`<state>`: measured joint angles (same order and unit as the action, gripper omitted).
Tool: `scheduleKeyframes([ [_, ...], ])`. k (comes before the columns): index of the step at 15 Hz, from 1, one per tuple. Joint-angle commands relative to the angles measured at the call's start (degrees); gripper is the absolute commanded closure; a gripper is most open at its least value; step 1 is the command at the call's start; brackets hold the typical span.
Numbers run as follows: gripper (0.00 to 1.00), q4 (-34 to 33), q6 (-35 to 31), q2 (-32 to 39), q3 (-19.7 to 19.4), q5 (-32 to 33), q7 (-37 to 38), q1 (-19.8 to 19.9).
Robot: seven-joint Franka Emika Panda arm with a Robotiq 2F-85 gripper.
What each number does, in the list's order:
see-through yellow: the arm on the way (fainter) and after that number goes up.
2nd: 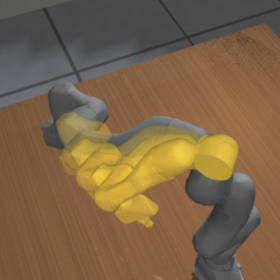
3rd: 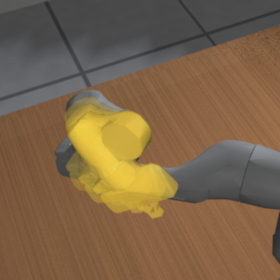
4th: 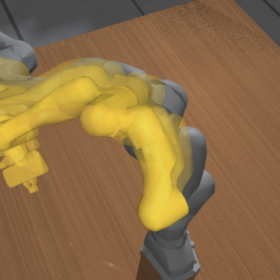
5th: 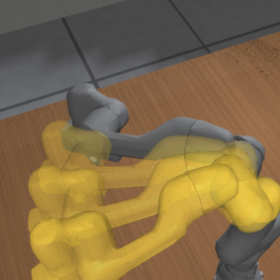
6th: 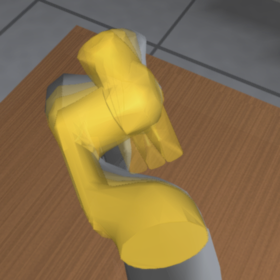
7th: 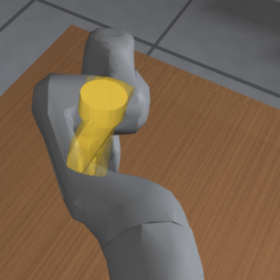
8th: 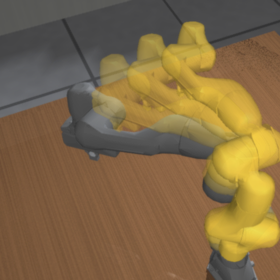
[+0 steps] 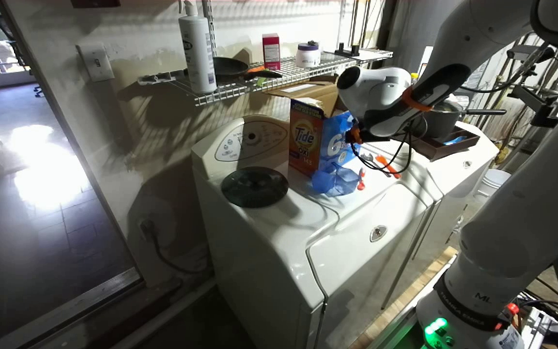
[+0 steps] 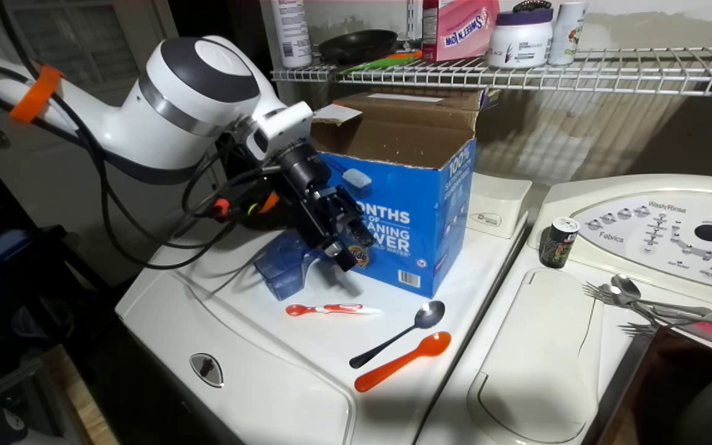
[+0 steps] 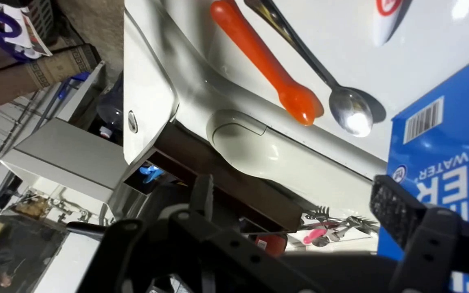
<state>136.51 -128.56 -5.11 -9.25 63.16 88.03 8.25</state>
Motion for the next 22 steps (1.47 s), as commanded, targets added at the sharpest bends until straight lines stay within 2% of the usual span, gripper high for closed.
scheduleKeyframes([
  [1,0.0,0.51,1.62,-5.35,-0.08,-10.54,-5.41,0.07],
  [4,0.0,-0.89,5.46,-7.83,0.12,-19.8,-8.84,0.25],
  [7,0.0,-2.9,12.36,-9.52,0.83,-24.95,-10.43,0.85],
  [12,0.0,-5.95,19.64,-10.53,1.56,-27.76,-9.34,1.33],
  [22,0.0,-6.15,18.44,-10.17,1.69,-26.76,-8.47,1.72],
])
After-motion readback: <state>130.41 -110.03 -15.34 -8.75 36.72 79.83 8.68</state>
